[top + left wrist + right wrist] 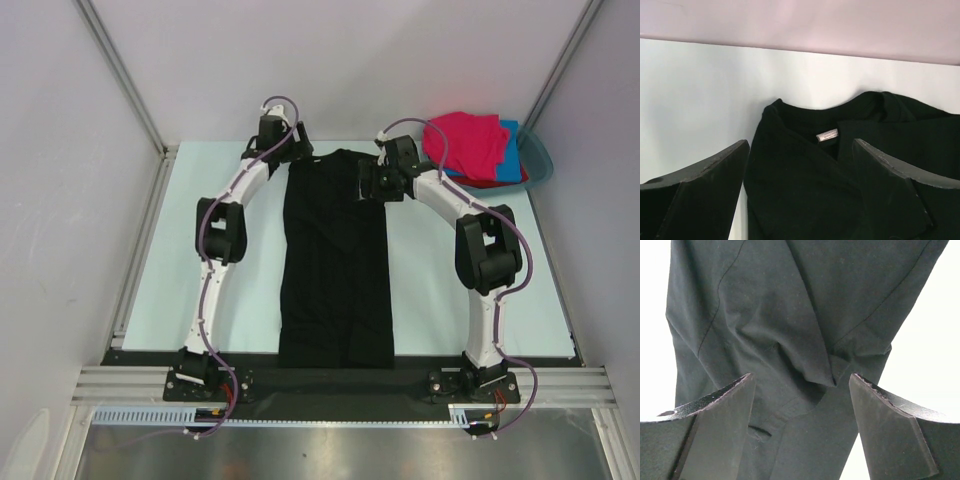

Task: Fold and stack the t-shirts
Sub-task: Fold the tshirt

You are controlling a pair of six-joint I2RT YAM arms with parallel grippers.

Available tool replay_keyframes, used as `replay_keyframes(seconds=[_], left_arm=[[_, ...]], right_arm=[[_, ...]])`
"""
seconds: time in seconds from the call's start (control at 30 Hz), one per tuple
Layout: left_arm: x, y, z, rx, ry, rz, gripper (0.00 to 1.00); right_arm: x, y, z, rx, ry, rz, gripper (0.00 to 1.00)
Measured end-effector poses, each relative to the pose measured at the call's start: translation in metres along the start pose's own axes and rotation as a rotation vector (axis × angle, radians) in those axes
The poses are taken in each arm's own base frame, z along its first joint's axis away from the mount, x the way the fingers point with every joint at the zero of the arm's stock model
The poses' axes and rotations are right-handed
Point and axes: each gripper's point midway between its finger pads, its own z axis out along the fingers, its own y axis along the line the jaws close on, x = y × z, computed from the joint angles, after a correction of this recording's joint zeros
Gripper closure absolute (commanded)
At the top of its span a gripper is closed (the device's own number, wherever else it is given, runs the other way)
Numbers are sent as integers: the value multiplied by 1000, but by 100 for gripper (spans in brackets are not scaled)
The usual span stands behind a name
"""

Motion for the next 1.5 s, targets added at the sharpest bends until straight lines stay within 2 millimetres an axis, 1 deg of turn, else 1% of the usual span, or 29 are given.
replay_keyframes(seconds=[0.13, 0.23, 0.33, 0.43, 0.6, 0.8, 0.87, 0.93, 1.0, 1.1, 1.23, 1.3, 1.33, 1.37, 1.43, 1.47, 1.5], left_arm=[[-2, -5, 0, -7, -5, 36, 10], [-7, -6, -1, -16, -17, 55, 10], [-10, -1, -2, -44, -22, 74, 7], [-9, 6, -4, -76, -11, 91, 5], [5, 22, -9, -120, 52, 83, 7], [14, 35, -14, -129, 108, 63, 7], [16, 37, -15, -121, 123, 56, 8], [20, 38, -14, -110, 138, 43, 15], [24, 41, -12, -101, 148, 28, 17], [36, 42, -9, -79, 182, 0, 17], [37, 38, -8, -43, 188, -32, 15], [37, 35, -8, -29, 193, -47, 16], [37, 34, -8, -22, 195, -56, 17], [38, 33, -9, -16, 198, -66, 23], [38, 30, -8, -5, 201, -85, 30], [40, 29, -8, 2, 207, -97, 37], [42, 27, -7, 10, 212, -111, 40]], right_arm=[[2, 0, 1, -3, 8, 4, 19], [2, -2, 1, 7, 7, 5, 19], [1, -5, 0, 18, 4, 7, 19], [0, -9, 0, 28, 0, 12, 19], [-1, -12, 0, 34, -2, 17, 19], [2, -15, 0, 41, 3, 19, 19], [3, -17, 1, 45, 7, 20, 19], [4, -18, 1, 47, 10, 22, 19], [4, -18, 1, 48, 10, 22, 19], [5, -19, 1, 49, 11, 24, 19], [9, -22, 1, 55, 22, 29, 19], [10, -22, 2, 55, 23, 29, 19], [10, -23, 2, 55, 24, 29, 19], [10, -23, 2, 55, 24, 29, 19], [11, -23, 2, 56, 26, 29, 19], [11, -23, 2, 56, 26, 29, 19], [11, -23, 2, 56, 27, 30, 19]])
